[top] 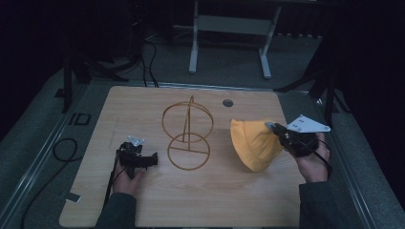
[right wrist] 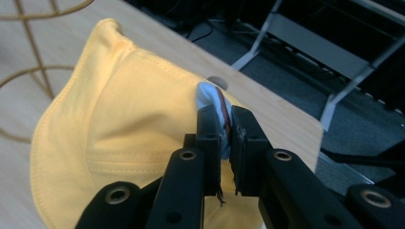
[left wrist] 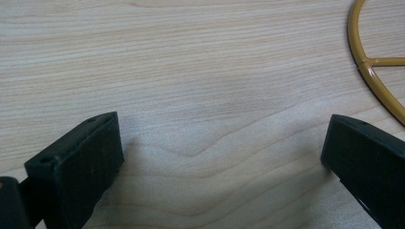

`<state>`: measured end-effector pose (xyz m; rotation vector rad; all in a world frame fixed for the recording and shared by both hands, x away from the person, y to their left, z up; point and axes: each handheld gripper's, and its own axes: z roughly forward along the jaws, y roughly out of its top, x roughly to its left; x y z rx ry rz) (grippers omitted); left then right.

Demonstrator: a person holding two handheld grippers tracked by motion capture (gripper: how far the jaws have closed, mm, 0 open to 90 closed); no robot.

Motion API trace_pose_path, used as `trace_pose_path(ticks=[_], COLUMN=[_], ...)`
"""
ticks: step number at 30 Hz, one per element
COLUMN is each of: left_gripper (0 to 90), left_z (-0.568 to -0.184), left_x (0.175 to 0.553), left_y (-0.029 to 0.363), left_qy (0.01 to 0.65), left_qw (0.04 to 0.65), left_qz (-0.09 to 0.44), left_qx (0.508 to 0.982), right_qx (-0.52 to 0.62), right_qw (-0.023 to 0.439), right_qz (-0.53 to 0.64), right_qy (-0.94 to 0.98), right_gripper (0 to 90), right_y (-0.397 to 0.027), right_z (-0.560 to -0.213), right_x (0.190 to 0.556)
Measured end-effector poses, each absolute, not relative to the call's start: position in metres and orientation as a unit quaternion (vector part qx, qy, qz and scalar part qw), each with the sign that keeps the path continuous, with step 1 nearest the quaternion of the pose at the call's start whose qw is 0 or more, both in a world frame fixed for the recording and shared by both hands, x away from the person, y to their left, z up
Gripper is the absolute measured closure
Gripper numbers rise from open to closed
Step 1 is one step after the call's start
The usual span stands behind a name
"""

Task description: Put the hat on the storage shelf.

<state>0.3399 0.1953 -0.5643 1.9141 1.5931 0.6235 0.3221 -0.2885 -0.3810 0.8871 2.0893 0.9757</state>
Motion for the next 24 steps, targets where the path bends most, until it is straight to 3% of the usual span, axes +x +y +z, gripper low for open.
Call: trace_pose_path(ticks=[11, 24], left_gripper=[0.4, 0.4], left_z=[-0.564, -0.564], left_x=[0.340, 0.340], left_y=[0.195, 0.195], left_qy=[0.595, 0.595], left_qw=[0.283, 0.283], left_qz=[0.233, 0.233], left_qx=[0.715, 0.715], right_qx=[0.295, 0.294], right_qw=[0.281, 0.266], right_qz=[0.365, 0.373], right_qy=[0.837, 0.839], right_gripper=[78.7, 72.7], right_y=[-0.250, -0.254], right_z=[-0.399, -0.395], right_x=[0.330, 0.332])
